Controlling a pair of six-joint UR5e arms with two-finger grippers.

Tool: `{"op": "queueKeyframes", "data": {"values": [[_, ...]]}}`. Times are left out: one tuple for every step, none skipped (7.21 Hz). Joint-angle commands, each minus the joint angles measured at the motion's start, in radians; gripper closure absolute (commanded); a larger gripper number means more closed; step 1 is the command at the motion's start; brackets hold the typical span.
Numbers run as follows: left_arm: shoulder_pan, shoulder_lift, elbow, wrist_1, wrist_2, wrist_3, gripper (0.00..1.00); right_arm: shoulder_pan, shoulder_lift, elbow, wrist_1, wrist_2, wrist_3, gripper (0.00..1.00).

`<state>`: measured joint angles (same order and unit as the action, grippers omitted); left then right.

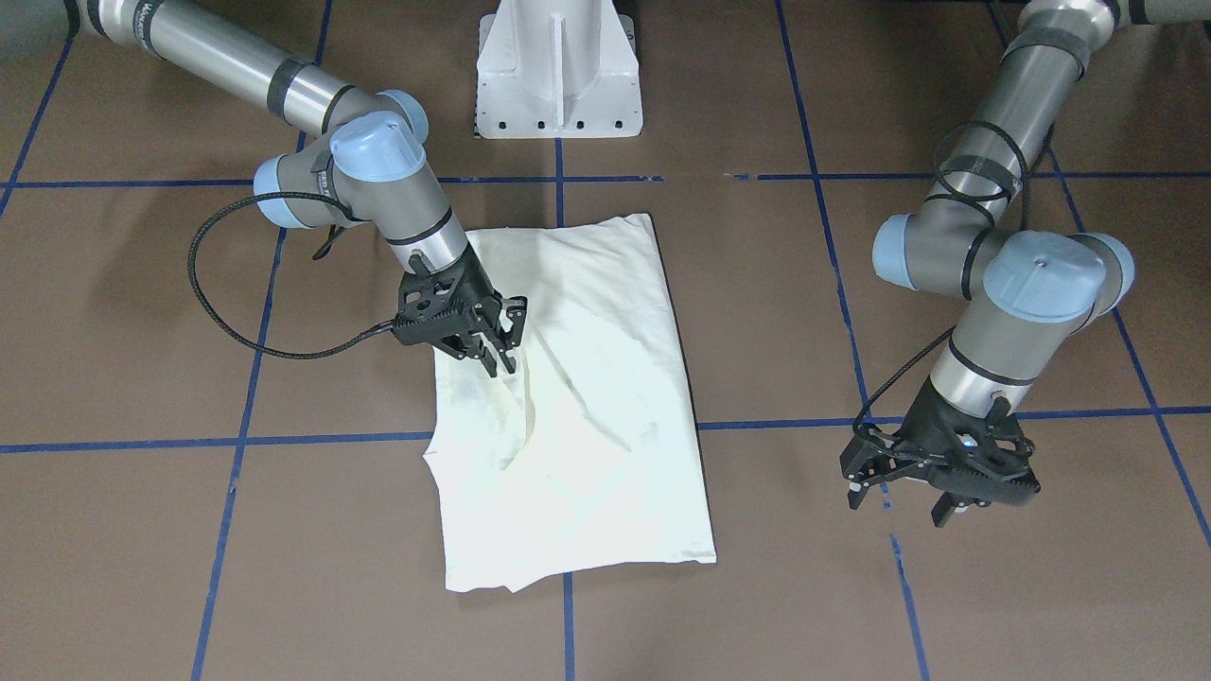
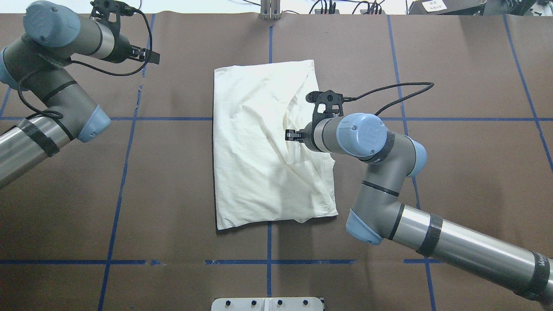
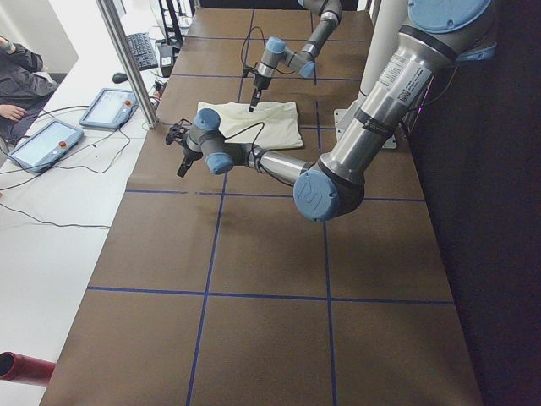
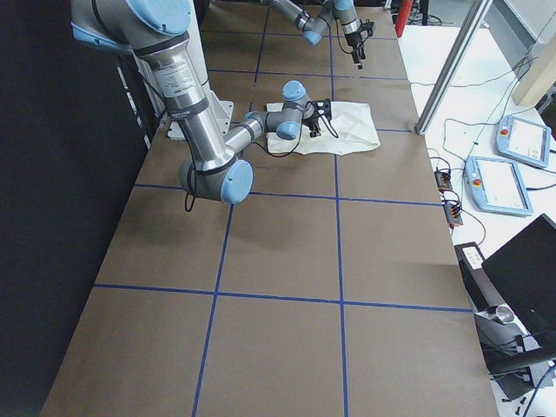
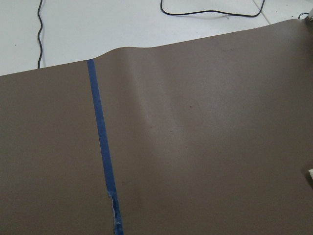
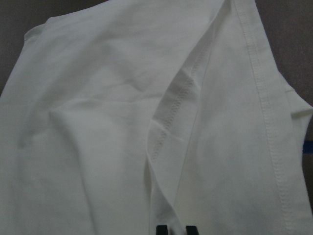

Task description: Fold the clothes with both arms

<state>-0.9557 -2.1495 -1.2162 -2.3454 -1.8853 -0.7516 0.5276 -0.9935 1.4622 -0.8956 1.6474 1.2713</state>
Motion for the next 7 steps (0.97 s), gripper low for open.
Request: {"op": "queueKeyframes", "data": {"values": [[0.0, 0.0, -0.002, 0.0, 0.0, 0.0, 0.0, 0.002, 0.001, -0.002, 0.001, 0.0, 0.005, 1.0], [0.0, 0.0, -0.002, 0.0, 0.0, 0.0, 0.0, 0.003, 0.001, 0.004, 0.001, 0.0, 0.01, 1.0], [0.0, 0.0, -0.002, 0.0, 0.0, 0.0, 0.0, 0.005, -0.008, 0.015, 0.003, 0.0, 0.01, 1.0], [0.002, 0.0, -0.002, 0.0, 0.0, 0.0, 0.0, 0.008, -0.031, 0.035, 0.003, -0.001, 0.01, 1.0], [0.002, 0.0, -0.002, 0.0, 0.0, 0.0, 0.0, 0.008, -0.083, 0.074, 0.004, -0.014, 0.011, 1.0], [0.003, 0.0, -0.002, 0.0, 0.0, -0.009, 0.0, 0.008, -0.12, 0.09, 0.004, -0.04, 0.013, 1.0], [0.008, 0.0, -0.002, 0.0, 0.0, -0.018, 0.0, 0.008, -0.143, 0.095, 0.006, -0.047, 0.013, 1.0]]}}
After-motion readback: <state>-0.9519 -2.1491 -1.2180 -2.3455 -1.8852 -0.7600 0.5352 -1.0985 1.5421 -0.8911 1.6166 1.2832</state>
